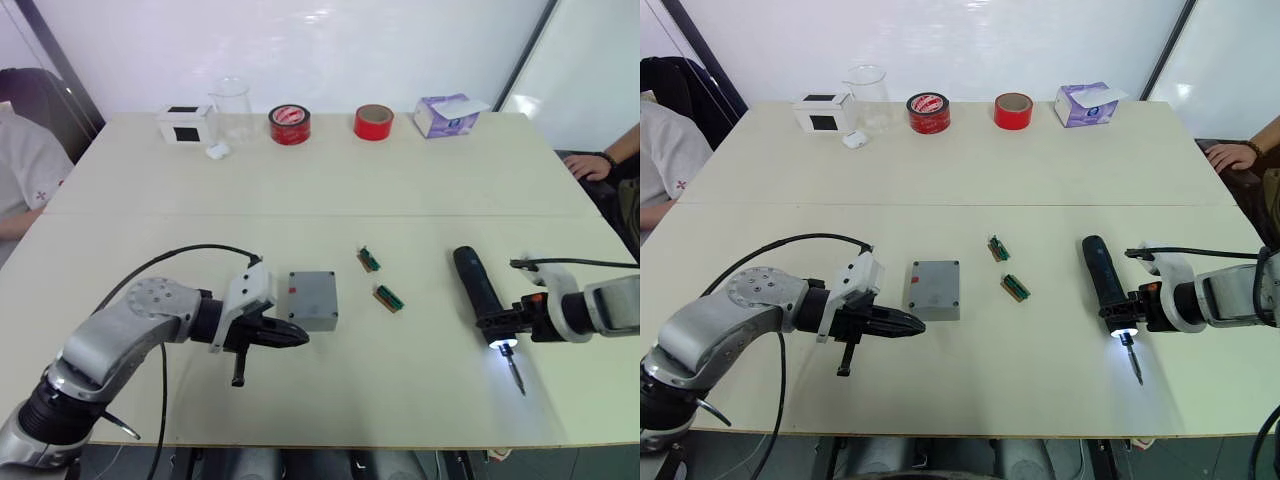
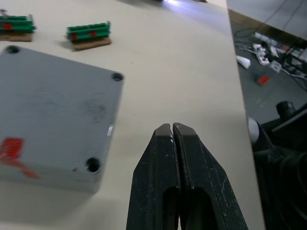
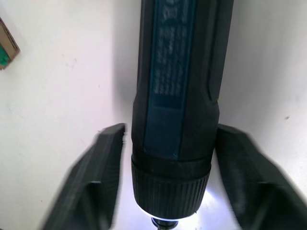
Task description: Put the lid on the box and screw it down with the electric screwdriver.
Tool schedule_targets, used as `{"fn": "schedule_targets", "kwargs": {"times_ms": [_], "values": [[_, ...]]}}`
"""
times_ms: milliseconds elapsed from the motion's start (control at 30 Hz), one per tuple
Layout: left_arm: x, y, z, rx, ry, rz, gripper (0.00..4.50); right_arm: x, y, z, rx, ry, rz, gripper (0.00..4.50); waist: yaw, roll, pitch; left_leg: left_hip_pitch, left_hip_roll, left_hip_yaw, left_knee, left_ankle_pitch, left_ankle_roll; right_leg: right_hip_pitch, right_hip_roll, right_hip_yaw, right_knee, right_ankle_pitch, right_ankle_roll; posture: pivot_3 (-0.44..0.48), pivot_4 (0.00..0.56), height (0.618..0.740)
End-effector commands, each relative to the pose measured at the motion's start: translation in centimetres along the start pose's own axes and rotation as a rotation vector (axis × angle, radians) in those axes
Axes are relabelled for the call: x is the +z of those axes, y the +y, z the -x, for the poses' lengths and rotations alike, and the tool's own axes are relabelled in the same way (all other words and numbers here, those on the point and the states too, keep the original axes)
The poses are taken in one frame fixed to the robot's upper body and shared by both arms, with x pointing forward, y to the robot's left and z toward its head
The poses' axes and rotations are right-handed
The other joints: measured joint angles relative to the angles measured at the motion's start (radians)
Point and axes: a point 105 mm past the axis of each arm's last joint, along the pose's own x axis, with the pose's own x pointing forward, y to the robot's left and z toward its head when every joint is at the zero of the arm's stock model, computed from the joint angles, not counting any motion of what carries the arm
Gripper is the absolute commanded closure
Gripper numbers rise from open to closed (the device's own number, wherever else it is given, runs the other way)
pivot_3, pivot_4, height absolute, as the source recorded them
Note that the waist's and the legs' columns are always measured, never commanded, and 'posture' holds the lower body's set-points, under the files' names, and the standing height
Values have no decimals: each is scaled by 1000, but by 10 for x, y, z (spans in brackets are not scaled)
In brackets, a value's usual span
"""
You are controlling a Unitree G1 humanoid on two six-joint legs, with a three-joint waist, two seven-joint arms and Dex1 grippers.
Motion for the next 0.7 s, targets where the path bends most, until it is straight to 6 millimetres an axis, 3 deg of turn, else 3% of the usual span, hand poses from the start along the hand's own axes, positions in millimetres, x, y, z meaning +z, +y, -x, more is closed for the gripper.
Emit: {"fn": "schedule_targets", "kwargs": {"times_ms": [33,67,200,300,400,467,567,700], "values": [[14,18,18,91,-46,-18,4500,6,-4,4,-44,-32,19,235,0,0,0,0,0,0,0,0,0,0,0,0,0,0,0,0,150,740],[14,25,23,119,-52,-10,4500,10,-3,6,-51,-54,37,23,1,0,0,0,0,0,0,0,0,0,0,0,0,0,0,0,150,740],[9,51,45,242,-45,13,4500,38,5,22,-69,-183,149,23,0,0,0,0,0,0,0,0,0,0,0,0,0,0,0,0,150,740],[9,76,65,381,-82,44,4500,71,33,52,24,-351,291,23,-4,2,1,0,0,1,0,0,0,-1,0,0,0,1,1,0,150,740],[2,83,61,408,-64,33,4500,78,57,61,58,-411,488,23,1,2,1,0,2,0,-1,0,0,-2,2,0,1,1,1,0,150,740],[-4,90,52,446,-35,-1,4500,71,87,55,178,-438,631,23,3,1,1,0,2,-1,-2,-1,1,-1,3,-2,0,1,1,0,150,740],[-7,90,30,426,-39,4,4500,44,142,38,434,-496,837,23,4,0,0,-1,2,-1,-2,-1,1,-1,2,-2,0,1,1,0,150,740],[-10,75,10,350,-19,0,4500,6,163,7,534,-408,912,23,3,0,0,-7,2,-2,0,-1,1,-6,1,-2,2,1,2,0,150,740]]}}
